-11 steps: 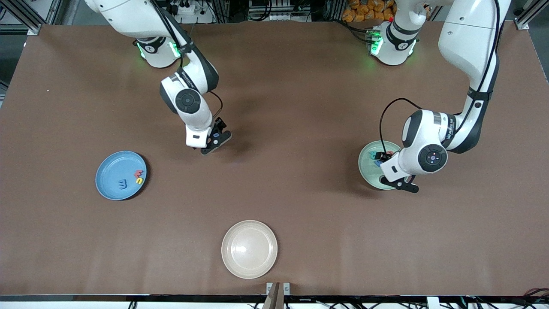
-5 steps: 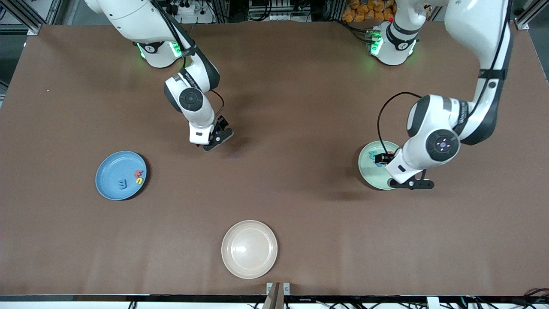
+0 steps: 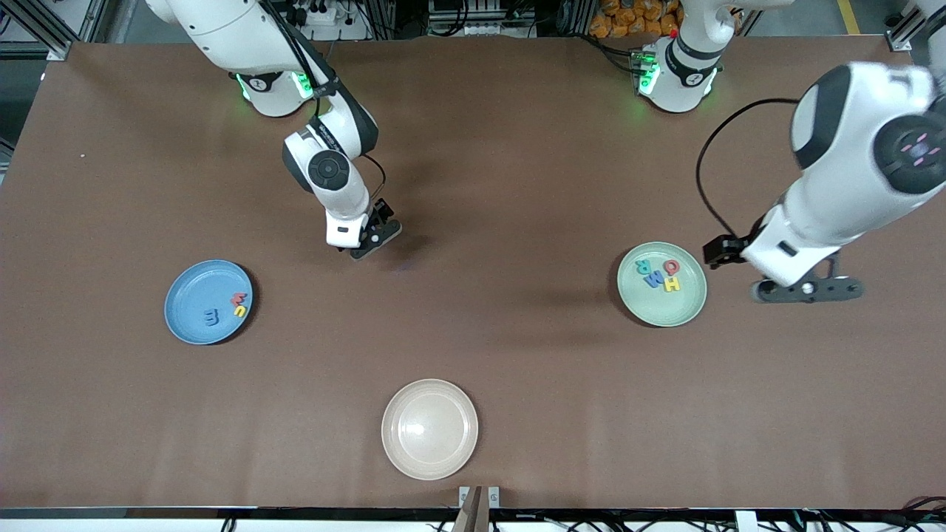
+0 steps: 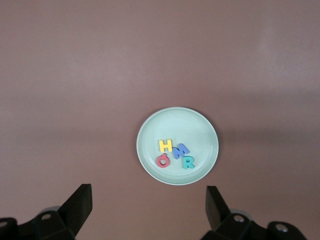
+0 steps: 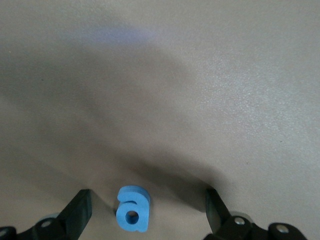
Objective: Sort upper and lower case letters into plates
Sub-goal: 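Grasp the blue a with the right gripper while the left gripper withdraws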
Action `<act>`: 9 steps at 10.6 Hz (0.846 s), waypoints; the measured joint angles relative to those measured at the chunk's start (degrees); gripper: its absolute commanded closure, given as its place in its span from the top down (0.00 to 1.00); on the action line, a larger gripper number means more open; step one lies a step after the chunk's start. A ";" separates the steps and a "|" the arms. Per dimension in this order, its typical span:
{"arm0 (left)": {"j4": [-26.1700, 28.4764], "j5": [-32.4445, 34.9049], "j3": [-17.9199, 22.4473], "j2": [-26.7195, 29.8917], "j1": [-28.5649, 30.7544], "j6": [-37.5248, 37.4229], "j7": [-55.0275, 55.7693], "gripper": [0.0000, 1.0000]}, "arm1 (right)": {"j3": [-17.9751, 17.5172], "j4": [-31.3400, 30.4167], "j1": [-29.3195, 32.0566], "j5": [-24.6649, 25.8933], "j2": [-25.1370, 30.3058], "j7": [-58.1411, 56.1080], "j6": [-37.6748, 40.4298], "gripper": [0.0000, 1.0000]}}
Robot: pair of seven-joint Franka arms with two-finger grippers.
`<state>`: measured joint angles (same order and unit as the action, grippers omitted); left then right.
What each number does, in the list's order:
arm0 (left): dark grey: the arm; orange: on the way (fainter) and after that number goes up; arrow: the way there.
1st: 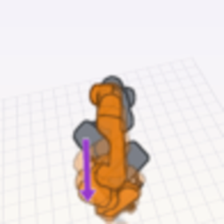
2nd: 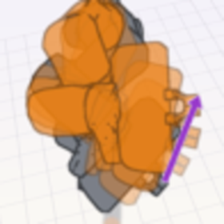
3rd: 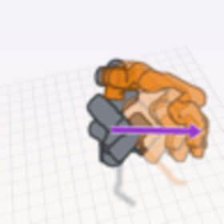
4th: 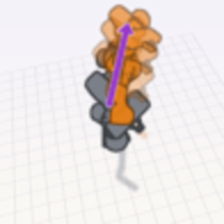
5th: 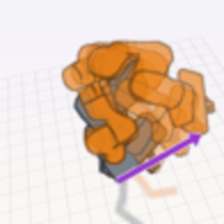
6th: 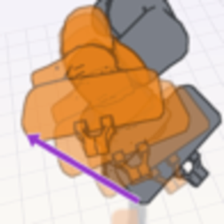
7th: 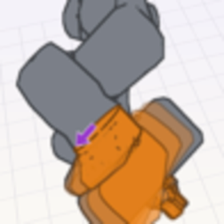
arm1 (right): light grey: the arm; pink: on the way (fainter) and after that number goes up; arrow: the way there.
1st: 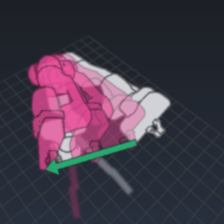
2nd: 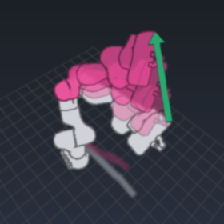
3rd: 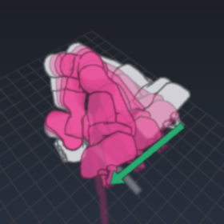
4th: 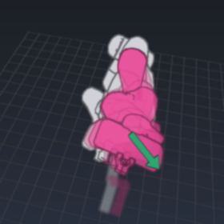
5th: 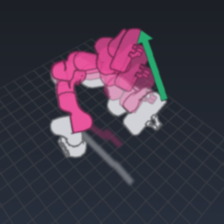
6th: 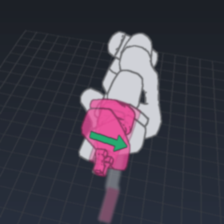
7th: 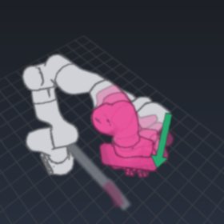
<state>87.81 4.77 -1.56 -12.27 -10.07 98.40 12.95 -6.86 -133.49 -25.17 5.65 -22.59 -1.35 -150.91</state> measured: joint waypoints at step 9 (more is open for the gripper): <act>-3.41 -3.65 -0.10 9.96 1.65 -5.48 4.17 1.00 | -0.03 -0.15 -0.73 0.01 0.14 0.04 0.02 0.39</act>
<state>84.39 1.12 -1.66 -2.30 -8.43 92.92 17.12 -6.88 -133.64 -25.90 5.67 -22.45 -1.32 -150.89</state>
